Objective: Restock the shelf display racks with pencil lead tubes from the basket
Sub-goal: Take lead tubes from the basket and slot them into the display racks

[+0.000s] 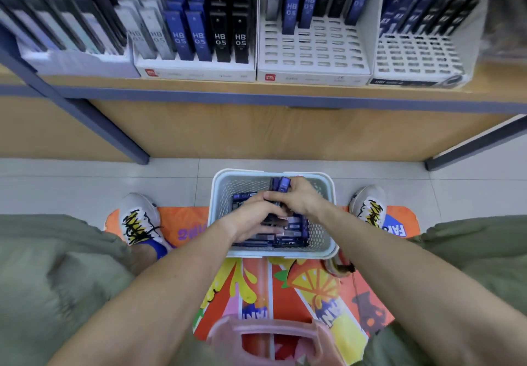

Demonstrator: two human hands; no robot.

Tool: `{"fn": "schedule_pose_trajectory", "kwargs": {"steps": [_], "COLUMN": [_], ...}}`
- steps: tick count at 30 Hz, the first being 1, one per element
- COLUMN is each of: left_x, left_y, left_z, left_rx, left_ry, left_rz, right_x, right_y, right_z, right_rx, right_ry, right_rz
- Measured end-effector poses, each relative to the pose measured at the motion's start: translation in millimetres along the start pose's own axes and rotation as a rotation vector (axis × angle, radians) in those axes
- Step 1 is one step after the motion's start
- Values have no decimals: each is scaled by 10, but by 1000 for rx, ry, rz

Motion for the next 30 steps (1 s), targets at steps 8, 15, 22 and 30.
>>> {"fn": "schedule_pose_trajectory", "kwargs": {"steps": [8,15,22,30], "left_x": [-371,-525,-660,-527], "left_y": [1085,2153,2875,2919], "left_z": [-814,-1573,-2009,-1883], "left_rx": [-255,-485,-592,-583], "left_ry": [-176,-177,-212,-167], "left_rz": [36,113,74,41], "right_x": [434,948,1336,1373], "right_y": [-1305,-2468,-3208,-3159], "right_z": [-597,-1033,-1302,-1091], "right_rx": [238,463,640,653], "right_ry": [-45,15,193,213], "right_rz": [-97,35,4,67]}}
Point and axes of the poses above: each hand's wrist, its own z-axis towards the middle knuckle, its own x-axis out of the back of the hand, y = z × x, the point moved 9 cm from there along z, towards the middle knuckle, and after that the axes turned 3 degrees about x, right-handed, at the moved point
